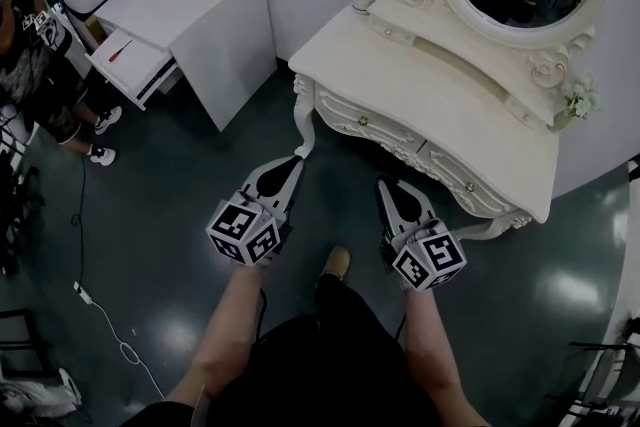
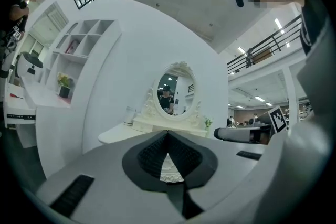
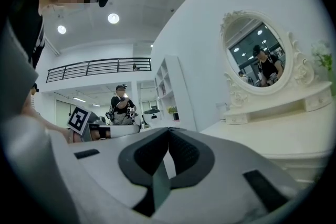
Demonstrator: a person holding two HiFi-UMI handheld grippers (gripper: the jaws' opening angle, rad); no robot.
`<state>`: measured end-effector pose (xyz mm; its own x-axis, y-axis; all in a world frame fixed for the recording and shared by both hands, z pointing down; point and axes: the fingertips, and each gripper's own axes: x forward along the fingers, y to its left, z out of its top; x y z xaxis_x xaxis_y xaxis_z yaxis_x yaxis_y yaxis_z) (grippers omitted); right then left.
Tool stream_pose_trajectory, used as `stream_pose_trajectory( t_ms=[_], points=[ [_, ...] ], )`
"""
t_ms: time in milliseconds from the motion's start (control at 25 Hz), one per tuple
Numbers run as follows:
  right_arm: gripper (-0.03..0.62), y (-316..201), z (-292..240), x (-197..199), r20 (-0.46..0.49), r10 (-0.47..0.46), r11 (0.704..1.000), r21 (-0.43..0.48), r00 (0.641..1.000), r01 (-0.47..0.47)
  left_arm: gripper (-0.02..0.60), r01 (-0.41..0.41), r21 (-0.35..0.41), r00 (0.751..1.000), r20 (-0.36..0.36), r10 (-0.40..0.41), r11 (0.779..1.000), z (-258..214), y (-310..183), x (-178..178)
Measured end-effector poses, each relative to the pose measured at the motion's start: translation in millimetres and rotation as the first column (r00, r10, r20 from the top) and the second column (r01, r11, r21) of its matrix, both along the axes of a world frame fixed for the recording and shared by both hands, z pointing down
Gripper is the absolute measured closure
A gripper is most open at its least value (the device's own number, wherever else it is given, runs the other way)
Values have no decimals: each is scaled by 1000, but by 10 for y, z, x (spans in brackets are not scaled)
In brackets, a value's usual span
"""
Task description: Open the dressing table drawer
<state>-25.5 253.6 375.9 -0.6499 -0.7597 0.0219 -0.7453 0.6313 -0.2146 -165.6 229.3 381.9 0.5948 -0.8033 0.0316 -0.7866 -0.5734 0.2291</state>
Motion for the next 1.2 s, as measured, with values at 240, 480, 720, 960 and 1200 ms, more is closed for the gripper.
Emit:
stream_pose_trajectory(
  t_ms=[240,480,720,960,1200],
  points=[
    [588,-667,-5,105,1,-13,1000,-9,1000,13,568,-1,-26,1000,6,1,1000,48,-632,164],
    [588,-1218,53,298,7,-9,1000,-20,1000,9,568,-7,-37,1000,17,7,999,97,-1198,370],
    [588,-1715,51,472,1,12,1000,-19,1000,-12,568,-33,-36,999,13,33,999,117,-1727,562],
    [588,-2106,66,614,-12,26,999,-25,1000,-26,568,-69,-35,998,7,69,997,152,-2149,815],
    [588,-2359,160,637,-11,25,998,-50,1000,-26,567,-104,-47,994,18,105,993,205,-2453,972]
  ],
)
